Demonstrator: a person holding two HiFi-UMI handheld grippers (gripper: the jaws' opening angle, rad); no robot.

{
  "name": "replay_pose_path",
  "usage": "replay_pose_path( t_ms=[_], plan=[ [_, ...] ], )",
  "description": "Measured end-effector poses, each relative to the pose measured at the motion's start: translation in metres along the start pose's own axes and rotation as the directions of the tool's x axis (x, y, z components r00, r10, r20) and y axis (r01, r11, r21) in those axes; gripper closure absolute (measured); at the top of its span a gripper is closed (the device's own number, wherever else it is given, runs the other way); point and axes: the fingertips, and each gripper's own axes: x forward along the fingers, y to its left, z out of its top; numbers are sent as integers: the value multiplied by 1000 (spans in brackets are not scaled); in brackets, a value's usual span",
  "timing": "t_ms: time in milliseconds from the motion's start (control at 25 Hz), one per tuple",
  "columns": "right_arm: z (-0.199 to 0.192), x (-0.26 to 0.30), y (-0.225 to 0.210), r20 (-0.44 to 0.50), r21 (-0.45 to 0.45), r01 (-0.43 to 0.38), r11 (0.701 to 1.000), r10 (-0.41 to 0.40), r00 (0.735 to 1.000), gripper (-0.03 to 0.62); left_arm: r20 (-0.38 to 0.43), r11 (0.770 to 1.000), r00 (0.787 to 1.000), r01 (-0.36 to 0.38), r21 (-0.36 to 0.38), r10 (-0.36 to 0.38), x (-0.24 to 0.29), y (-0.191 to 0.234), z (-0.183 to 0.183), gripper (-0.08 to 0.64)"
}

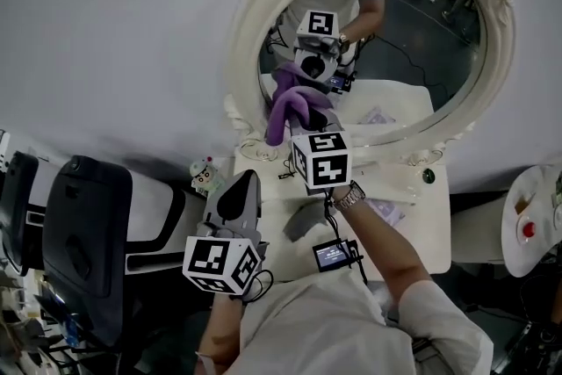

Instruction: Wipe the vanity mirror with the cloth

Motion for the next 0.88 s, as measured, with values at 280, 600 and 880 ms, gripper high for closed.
replay_pose_path(
  t_ms=[280, 600, 880],
  plan=[
    [5, 27, 36, 7, -41, 27, 999, -26, 1000, 532, -15, 999, 999, -37, -20, 37, -17, 42, 2, 558],
    [-1, 16, 16, 27, -40, 53, 998, -52, 998, 534, -27, 1000, 1000, -13, -5, 12, -8, 25, -4, 560],
    [-6, -6, -24, 11, -47, 102, 994, -102, 995, 534, -40, 999, 999, 37, -5, -37, 10, 0, -6, 560]
  ],
)
